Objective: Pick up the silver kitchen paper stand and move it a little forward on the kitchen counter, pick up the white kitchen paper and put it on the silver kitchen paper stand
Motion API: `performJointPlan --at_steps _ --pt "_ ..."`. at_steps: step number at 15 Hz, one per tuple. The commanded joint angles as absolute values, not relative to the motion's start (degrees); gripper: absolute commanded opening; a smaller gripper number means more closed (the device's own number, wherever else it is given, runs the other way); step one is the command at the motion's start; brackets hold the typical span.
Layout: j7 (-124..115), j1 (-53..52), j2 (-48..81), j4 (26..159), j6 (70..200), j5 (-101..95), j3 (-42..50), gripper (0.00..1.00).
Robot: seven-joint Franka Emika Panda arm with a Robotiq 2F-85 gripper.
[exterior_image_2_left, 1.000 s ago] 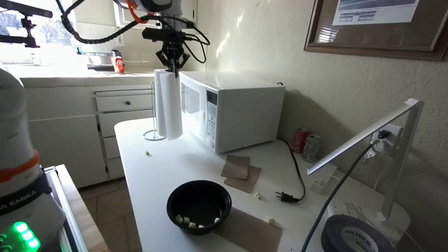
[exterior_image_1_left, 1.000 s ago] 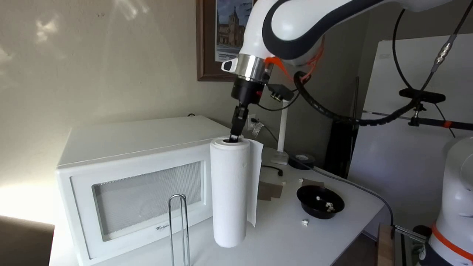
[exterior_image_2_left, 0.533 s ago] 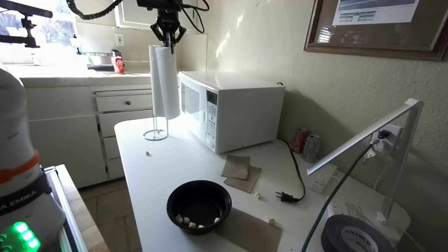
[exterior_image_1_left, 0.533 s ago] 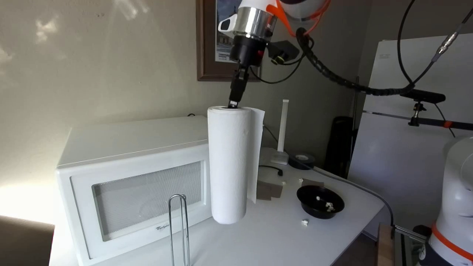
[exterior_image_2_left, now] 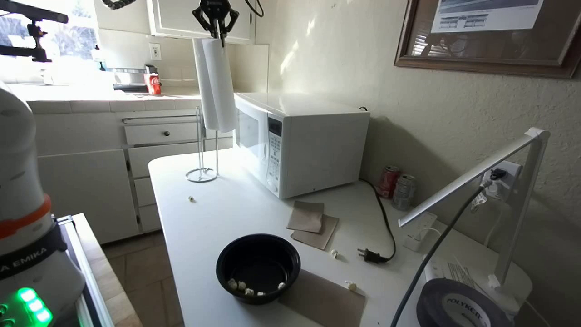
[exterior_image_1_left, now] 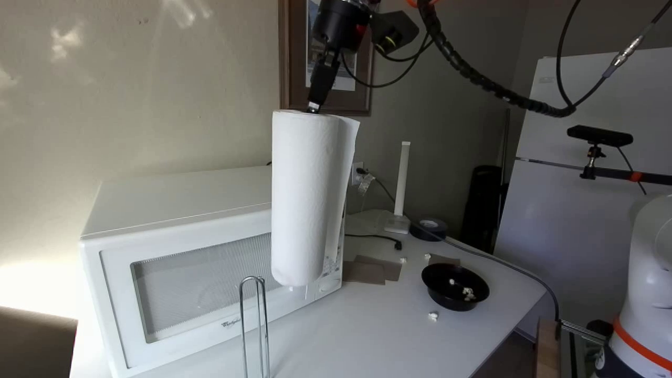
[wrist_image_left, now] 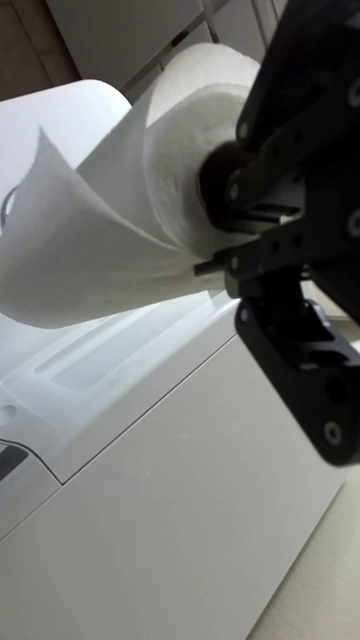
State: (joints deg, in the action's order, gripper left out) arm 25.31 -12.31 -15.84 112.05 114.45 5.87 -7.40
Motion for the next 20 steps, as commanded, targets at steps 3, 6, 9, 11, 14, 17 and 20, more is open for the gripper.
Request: performJointPlan --at_steps 3,6,9,11,14,17,20 --pt "24.8 -12.6 -13.4 104.6 110.0 2.5 -8.8 0.03" --pt "25.5 -12.8 -12.4 102.8 110.4 3.0 -9.0 0.03" --pt "26.4 -13.1 -11.1 102.1 111.1 4.2 -8.8 0.03" --pt "27.3 -13.2 -10.3 102.3 111.8 5.5 -8.6 0.03" --pt "28.5 -13.1 -8.9 102.6 112.6 7.2 -8.5 0.03" --pt "29.8 -13.0 -7.6 102.3 113.1 8.2 -8.7 0.03" --pt "30.9 -12.9 -6.7 102.3 113.2 9.0 -8.8 0.03"
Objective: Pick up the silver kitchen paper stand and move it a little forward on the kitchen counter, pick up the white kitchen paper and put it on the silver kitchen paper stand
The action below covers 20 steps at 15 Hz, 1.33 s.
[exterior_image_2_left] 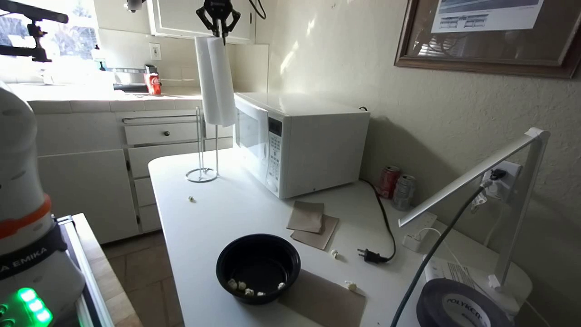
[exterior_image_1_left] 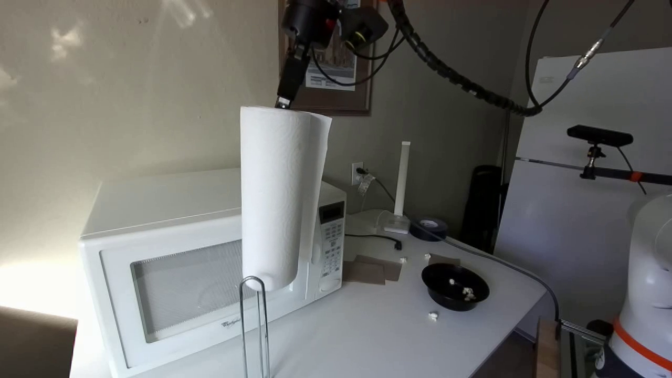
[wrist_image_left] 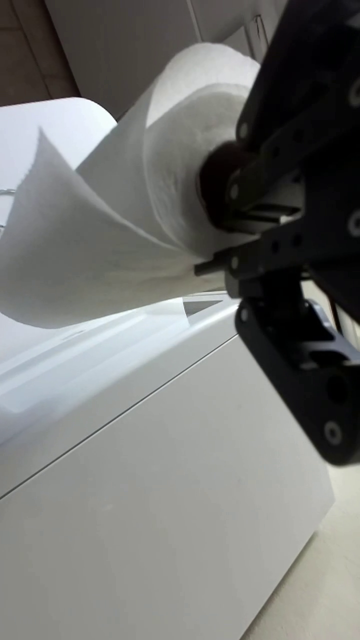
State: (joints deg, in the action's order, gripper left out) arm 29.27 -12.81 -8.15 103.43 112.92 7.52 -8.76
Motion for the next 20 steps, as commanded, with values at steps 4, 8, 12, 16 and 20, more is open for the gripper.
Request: performJointPlan --at_steps 4,8,12,16,20 --pt "32.5 -12.8 -5.5 102.5 113.6 9.9 -8.8 0.03" --pt "33.5 -12.5 -4.4 102.5 113.6 10.3 -8.9 0.03" --pt "34.2 -12.4 -3.3 102.7 113.7 10.7 -9.0 0.03" --pt "34.8 -12.3 -2.2 102.9 114.0 10.9 -9.2 0.03" --pt "35.1 -12.3 -1.3 102.9 114.2 10.5 -9.4 0.03"
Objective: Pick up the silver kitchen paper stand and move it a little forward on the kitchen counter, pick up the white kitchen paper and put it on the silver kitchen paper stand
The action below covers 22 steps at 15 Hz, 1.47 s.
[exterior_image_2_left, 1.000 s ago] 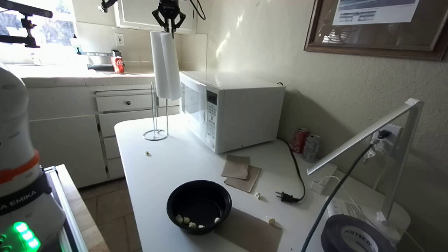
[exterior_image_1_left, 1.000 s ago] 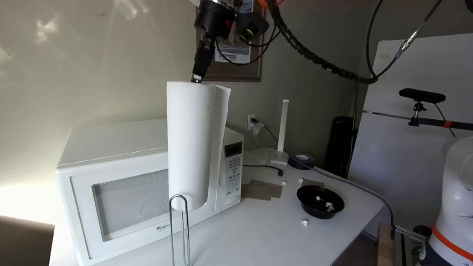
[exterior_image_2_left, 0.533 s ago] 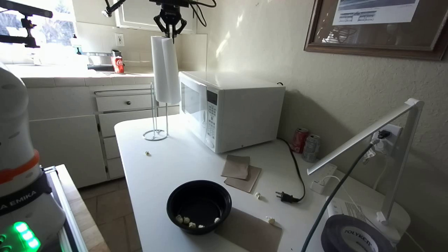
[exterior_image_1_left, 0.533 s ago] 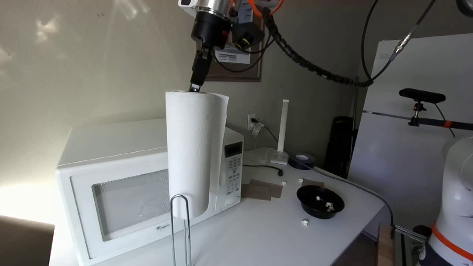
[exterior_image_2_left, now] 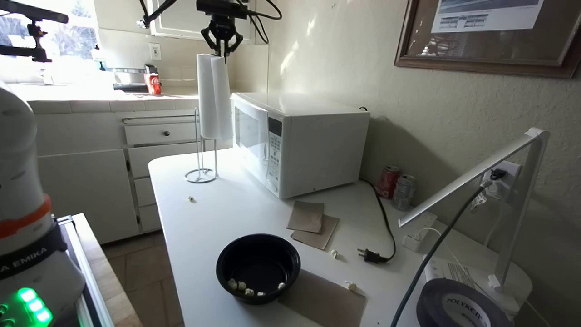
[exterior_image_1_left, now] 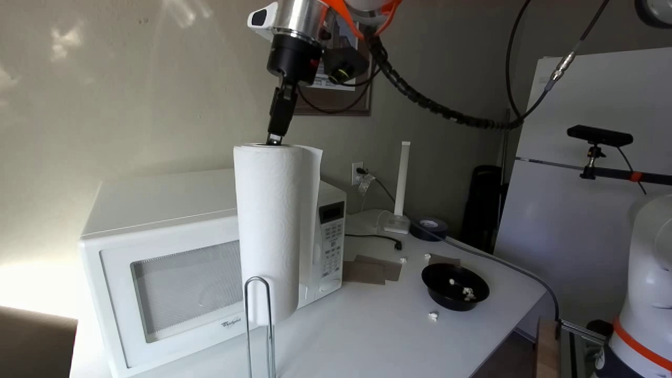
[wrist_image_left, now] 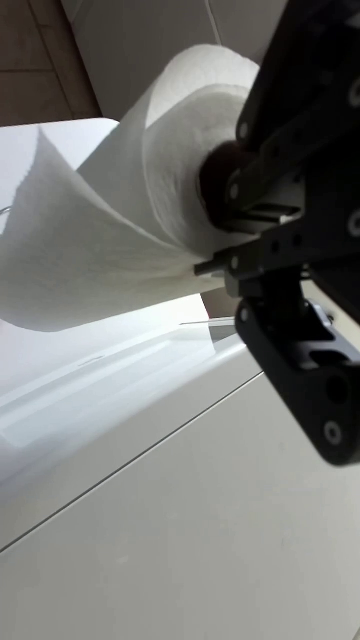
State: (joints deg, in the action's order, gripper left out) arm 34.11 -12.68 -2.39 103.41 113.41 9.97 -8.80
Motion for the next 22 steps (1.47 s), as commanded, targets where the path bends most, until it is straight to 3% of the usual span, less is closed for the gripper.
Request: performJointPlan --at_steps 1,22 --pt "35.4 -12.3 -1.2 103.1 114.6 10.5 -9.5 0.03" --pt "40.3 -12.0 2.3 105.6 117.5 11.6 -10.8 0.03"
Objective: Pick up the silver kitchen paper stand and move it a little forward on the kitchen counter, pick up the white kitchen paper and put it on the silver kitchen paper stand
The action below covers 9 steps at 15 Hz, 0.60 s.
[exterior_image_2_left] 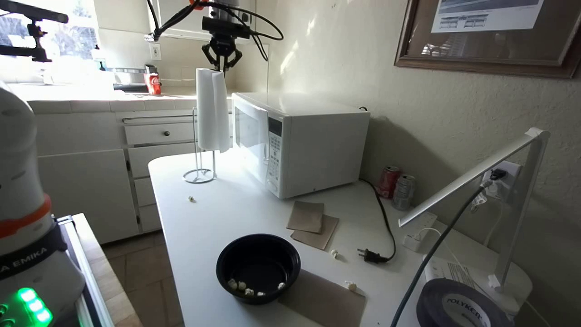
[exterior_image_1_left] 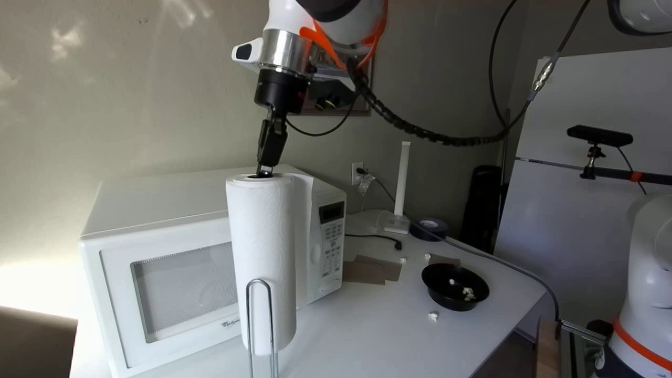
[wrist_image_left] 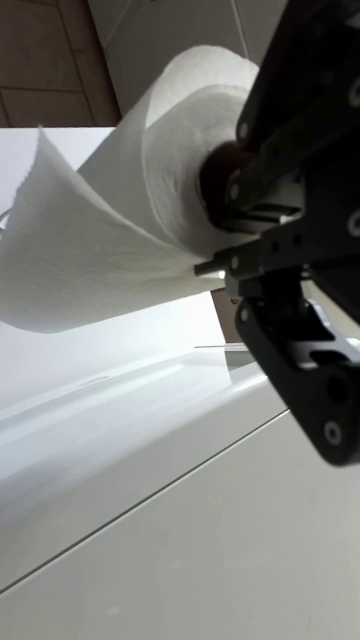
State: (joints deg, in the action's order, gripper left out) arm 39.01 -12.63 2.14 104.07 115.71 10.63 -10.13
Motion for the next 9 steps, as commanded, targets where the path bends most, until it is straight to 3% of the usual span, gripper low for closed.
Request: performJointPlan --at_steps 1,9 --pt "40.4 -11.9 2.5 106.0 117.9 11.3 -10.8 0.03" --pt "41.6 -12.0 4.1 108.1 121.7 11.1 -11.5 0.03"
